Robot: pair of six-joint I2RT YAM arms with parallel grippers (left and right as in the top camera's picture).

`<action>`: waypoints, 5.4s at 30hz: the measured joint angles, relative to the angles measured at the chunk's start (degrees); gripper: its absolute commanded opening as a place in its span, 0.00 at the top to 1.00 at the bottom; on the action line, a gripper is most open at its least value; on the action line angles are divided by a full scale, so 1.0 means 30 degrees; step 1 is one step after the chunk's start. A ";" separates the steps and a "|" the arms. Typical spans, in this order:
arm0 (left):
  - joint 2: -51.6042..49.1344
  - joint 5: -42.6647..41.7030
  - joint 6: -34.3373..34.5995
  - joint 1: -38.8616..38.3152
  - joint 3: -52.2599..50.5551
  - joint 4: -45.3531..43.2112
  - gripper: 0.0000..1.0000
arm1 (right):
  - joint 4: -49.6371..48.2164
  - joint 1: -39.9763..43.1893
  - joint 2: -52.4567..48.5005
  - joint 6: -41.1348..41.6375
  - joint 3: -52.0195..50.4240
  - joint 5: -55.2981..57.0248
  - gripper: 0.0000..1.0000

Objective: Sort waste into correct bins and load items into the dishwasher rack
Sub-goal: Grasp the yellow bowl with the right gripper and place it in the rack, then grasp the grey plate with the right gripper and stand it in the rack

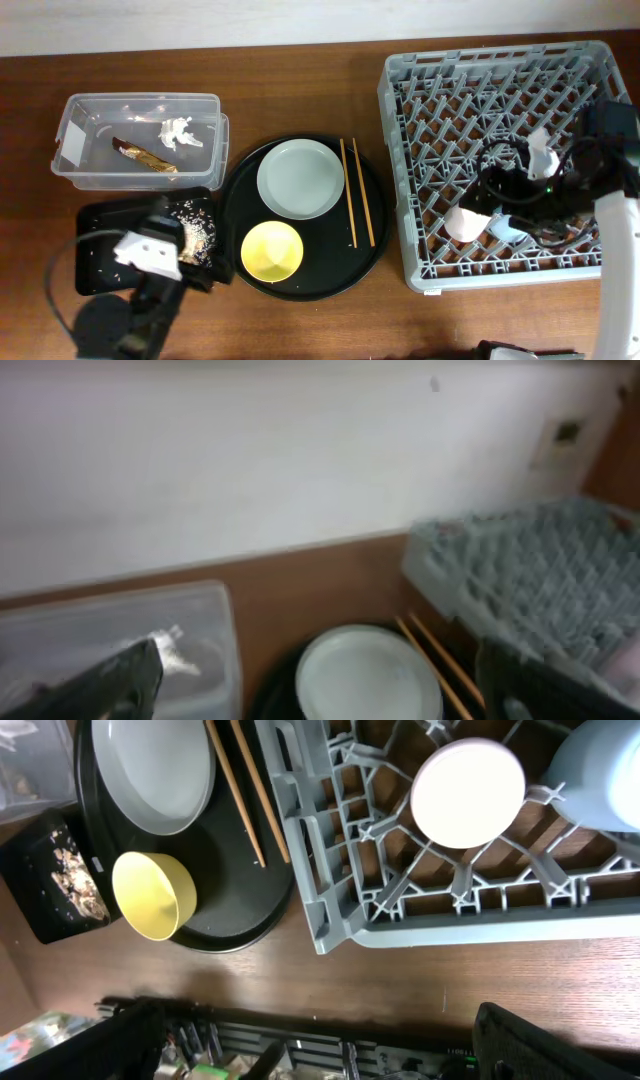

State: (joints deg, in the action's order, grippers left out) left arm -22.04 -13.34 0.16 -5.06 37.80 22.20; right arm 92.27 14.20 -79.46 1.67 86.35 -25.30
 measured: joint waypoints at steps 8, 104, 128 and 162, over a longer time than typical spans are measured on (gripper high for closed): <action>0.6958 -0.1377 -0.0138 -0.0546 -1.1795 -0.7308 0.01 | -0.0073 0.0000 -0.2594 0.0000 0.0000 0.0007 0.01; 0.7147 -0.2084 -0.0138 -0.0546 -1.2284 -0.6404 0.01 | -0.8371 -1.7056 -0.7373 0.7839 0.2958 0.9923 0.34; 0.7155 -0.2084 -0.0138 -0.0546 -1.2284 -0.6390 0.01 | -1.2998 -1.6152 -1.2517 1.3559 -0.0860 0.5180 0.96; 0.7155 -0.2076 -0.0138 -0.0546 -1.2284 -0.6390 0.00 | -0.9741 -1.1242 -0.6586 0.6339 -0.1005 2.9266 0.56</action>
State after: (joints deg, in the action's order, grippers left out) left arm -0.58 -19.57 -0.25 -6.70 0.95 3.03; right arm 63.05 -19.53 -99.22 20.69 83.33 62.50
